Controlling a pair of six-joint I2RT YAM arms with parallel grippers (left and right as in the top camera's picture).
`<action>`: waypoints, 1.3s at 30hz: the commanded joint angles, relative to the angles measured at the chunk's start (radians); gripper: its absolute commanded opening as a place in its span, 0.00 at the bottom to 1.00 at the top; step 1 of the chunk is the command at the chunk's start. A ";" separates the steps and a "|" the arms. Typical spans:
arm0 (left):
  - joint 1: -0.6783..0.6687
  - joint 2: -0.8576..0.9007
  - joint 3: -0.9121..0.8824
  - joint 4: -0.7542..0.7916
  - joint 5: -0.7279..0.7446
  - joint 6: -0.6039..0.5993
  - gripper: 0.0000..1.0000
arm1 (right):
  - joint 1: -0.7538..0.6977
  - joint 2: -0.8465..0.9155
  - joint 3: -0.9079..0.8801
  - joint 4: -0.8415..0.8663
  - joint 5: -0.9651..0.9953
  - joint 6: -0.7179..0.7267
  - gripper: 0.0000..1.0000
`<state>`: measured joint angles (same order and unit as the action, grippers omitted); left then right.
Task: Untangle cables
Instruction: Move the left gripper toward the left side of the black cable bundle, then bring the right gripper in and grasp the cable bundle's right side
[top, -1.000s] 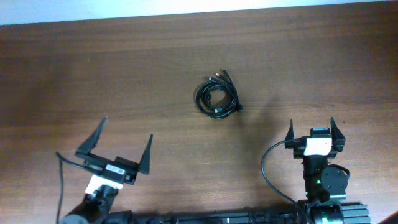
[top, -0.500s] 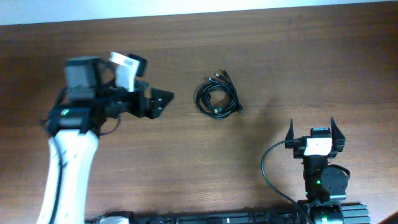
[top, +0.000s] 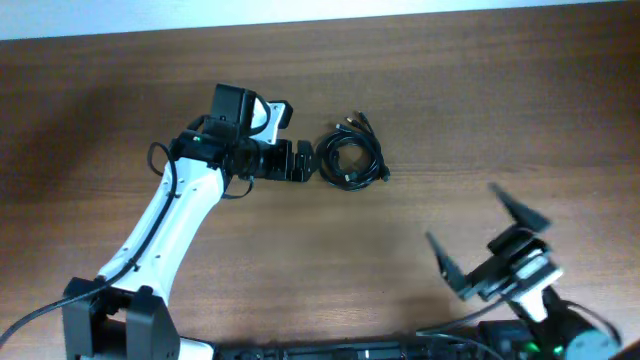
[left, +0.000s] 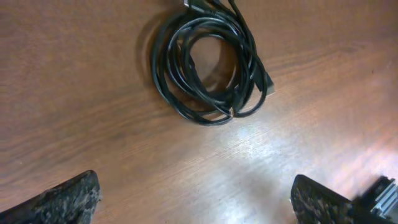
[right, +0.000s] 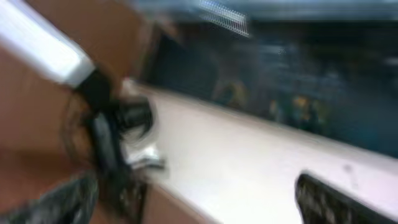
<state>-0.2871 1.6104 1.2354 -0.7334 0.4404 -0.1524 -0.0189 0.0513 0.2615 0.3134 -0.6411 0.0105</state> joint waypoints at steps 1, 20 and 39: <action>0.000 0.007 0.007 0.015 -0.116 -0.015 0.99 | 0.005 0.235 0.426 -0.581 0.256 -0.189 0.99; -0.001 0.007 0.007 0.015 -0.116 -0.015 0.99 | 0.240 1.500 0.968 -1.196 0.254 0.299 1.00; -0.001 0.007 0.007 0.015 -0.116 -0.015 0.99 | 0.280 1.645 0.965 -1.035 0.274 0.443 0.70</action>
<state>-0.2871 1.6142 1.2362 -0.7177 0.3317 -0.1593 0.2237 1.6791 1.2209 -0.7406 -0.4030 0.4282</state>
